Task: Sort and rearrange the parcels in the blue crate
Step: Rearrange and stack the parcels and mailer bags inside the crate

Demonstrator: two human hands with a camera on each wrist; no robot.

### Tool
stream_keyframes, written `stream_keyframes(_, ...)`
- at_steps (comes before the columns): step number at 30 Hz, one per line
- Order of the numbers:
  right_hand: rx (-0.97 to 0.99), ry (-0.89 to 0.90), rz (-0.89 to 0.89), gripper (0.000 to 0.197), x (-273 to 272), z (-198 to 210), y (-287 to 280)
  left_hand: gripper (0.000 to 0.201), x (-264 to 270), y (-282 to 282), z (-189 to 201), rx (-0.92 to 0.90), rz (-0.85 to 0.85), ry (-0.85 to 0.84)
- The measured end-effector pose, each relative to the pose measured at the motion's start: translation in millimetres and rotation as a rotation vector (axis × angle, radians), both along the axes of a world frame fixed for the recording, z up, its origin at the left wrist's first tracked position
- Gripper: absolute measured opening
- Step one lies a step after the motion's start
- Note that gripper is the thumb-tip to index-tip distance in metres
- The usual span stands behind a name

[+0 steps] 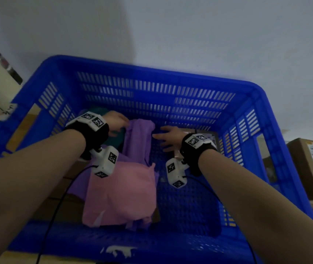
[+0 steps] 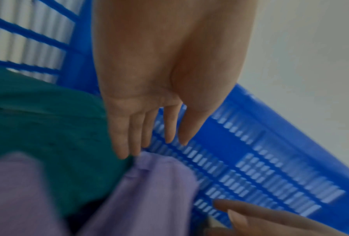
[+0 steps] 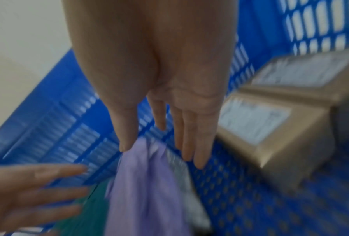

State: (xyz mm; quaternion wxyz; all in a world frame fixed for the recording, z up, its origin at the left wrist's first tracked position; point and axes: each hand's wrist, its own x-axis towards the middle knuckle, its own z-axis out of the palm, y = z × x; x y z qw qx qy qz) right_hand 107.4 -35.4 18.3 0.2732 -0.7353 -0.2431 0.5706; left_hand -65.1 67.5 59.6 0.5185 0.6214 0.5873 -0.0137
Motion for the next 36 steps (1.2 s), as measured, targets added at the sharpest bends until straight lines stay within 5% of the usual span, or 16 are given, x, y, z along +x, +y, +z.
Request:
stream_keyframes(9, -0.093, 0.070, -0.024, 0.059, -38.0, -19.8, 15.7, 0.038, -15.4, 4.6, -33.4, -0.273, 0.017, -0.057)
stream_keyframes(18, -0.043, 0.074, -0.154, 0.085, -35.6, -20.8, 23.2, 0.037, -8.3, 11.4, -35.2, -0.296, 0.008, -0.121)
stream_keyframes(21, -0.009, 0.089, -0.159, 0.069, -30.3, -10.9, 26.7, 0.033, -9.1, 16.4, -23.5, -0.283, 0.007, -0.183)
stream_keyframes(29, 0.179, -0.143, -0.091, 0.027, -26.5, 18.3, 40.2, 0.018, -8.8, 22.8, 17.6, -0.234, 0.045, -0.372)
stream_keyframes(36, 0.440, -0.460, -0.002, 0.028, -32.9, 38.5, 36.4, 0.034, -8.6, 16.9, 43.4, -0.229, 0.095, -0.446)
